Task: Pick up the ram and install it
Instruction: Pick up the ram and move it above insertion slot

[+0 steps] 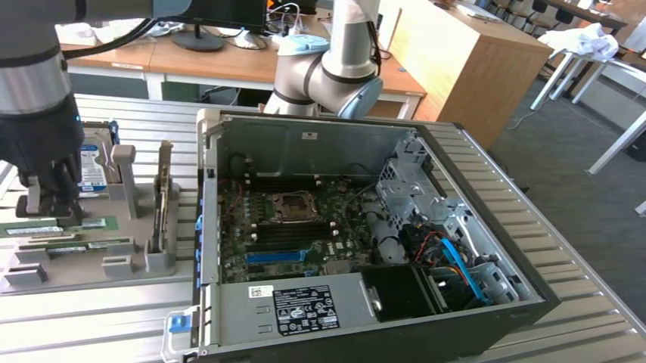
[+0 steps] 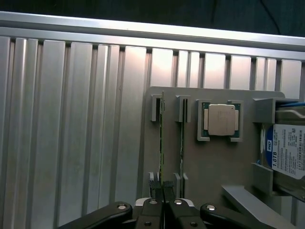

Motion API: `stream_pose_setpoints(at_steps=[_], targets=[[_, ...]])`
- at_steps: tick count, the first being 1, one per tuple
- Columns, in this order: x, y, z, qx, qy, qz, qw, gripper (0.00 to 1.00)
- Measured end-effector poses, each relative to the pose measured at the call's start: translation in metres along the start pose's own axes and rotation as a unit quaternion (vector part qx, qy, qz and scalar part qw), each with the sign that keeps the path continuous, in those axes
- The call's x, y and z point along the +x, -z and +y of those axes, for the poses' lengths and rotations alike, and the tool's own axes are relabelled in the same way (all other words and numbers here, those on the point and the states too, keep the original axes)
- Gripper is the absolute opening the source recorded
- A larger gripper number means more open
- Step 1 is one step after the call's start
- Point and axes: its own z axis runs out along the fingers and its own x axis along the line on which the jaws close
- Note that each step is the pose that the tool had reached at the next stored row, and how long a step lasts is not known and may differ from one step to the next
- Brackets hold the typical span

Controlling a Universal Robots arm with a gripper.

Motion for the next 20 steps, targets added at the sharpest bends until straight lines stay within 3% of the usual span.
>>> stream_pose_setpoints(at_steps=[20], targets=[[-0.001, 0.0465, 0.0002, 0.0, 0.0, 0.0001, 1.0, 0.12]])
